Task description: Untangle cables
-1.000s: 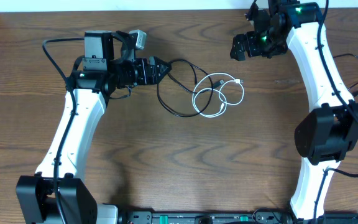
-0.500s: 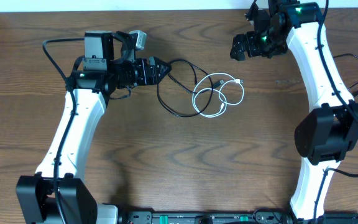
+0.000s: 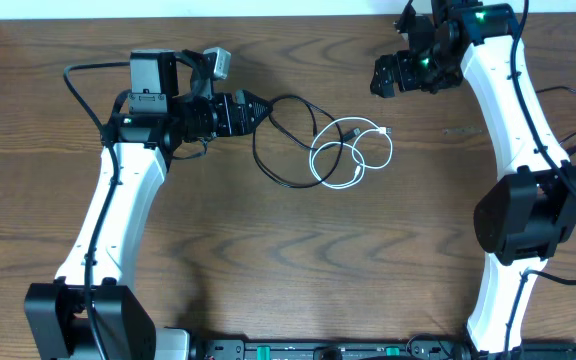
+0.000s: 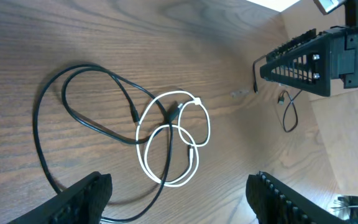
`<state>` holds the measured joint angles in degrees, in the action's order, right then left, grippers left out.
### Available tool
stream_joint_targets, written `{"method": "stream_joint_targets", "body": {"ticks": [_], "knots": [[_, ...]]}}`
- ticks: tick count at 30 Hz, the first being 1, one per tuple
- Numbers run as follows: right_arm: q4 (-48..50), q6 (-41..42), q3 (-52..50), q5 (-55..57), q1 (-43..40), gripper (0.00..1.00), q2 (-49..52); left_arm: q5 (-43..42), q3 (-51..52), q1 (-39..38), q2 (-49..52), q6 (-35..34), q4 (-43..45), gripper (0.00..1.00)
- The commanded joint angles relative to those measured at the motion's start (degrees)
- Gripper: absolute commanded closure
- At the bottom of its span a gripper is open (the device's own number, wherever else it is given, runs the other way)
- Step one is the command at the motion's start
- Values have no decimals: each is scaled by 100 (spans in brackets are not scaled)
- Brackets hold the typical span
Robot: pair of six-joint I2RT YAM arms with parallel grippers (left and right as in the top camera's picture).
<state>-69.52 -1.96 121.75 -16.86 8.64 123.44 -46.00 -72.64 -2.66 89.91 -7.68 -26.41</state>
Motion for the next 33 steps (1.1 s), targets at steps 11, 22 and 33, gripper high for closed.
{"method": "stream_joint_targets", "body": {"ticks": [11,22,33], "knots": [[-13,-70,26,24,13,1,-256,719,11,81,33,15,-153,25],[-13,-70,28,24,13,1,-256,798,17,-118,39,516,-487,27],[-166,496,28,-341,13,1,-256,2420,20,-929,1078,-619,-645,36]]}}
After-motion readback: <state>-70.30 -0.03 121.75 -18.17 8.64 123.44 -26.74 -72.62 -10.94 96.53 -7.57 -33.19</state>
